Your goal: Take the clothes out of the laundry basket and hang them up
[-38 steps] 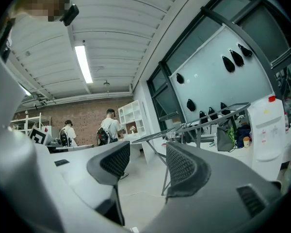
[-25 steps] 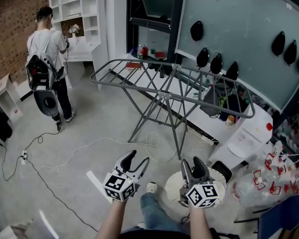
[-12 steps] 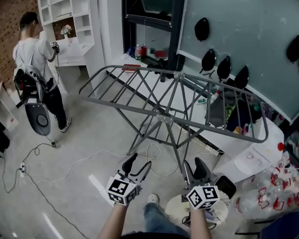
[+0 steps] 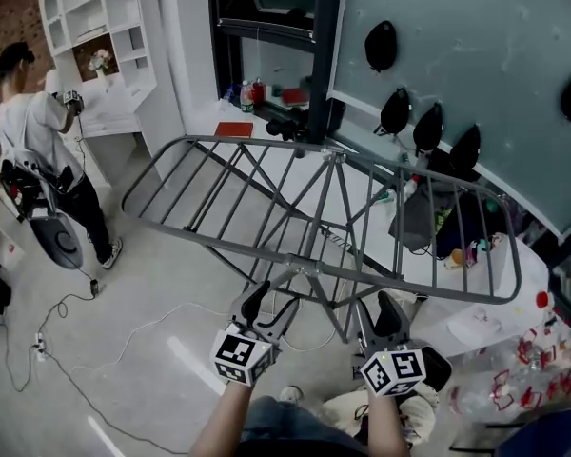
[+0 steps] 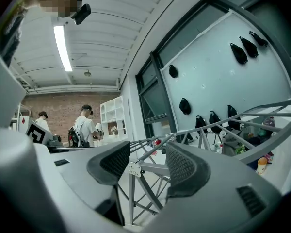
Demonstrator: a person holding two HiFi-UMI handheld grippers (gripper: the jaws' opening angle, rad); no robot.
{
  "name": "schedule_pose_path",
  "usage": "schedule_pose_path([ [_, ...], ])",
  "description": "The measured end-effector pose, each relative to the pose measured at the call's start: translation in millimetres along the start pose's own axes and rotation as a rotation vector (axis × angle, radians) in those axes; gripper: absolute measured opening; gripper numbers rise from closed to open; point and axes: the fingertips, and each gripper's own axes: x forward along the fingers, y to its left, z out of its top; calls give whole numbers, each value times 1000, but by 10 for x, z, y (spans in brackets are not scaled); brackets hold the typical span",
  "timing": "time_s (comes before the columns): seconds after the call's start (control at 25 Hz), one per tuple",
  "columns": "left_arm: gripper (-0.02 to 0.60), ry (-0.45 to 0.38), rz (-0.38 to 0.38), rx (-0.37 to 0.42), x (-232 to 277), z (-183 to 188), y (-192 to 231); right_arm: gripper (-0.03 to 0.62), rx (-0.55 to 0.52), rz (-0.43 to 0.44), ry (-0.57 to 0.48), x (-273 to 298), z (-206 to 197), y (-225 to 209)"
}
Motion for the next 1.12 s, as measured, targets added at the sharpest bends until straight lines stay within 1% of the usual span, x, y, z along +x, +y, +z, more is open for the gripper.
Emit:
schedule_pose_path([
  [0.16, 264, 5, -33, 8, 202, 62, 100, 216, 17, -53, -12, 111, 78, -77],
  [0.32, 264, 30, -79, 20, 282, 78, 127, 216, 34, -98, -25, 121, 111, -98],
  [0.56, 264, 74, -210, 31, 423, -53, -162, 216, 47, -198, -57, -108, 76, -269],
  [0.72, 264, 106, -329, 38, 636, -182, -603, 216, 60, -310, -69, -507, 15, -590],
  [0.92, 264, 165, -528, 43, 855, -405, -1392, 216, 90, -519, -93, -1310, -60, -980],
  [1.12, 264, 214, -717, 49, 960, -648, -2243, 216, 131, -726, -118, -2215, -192, -1265],
])
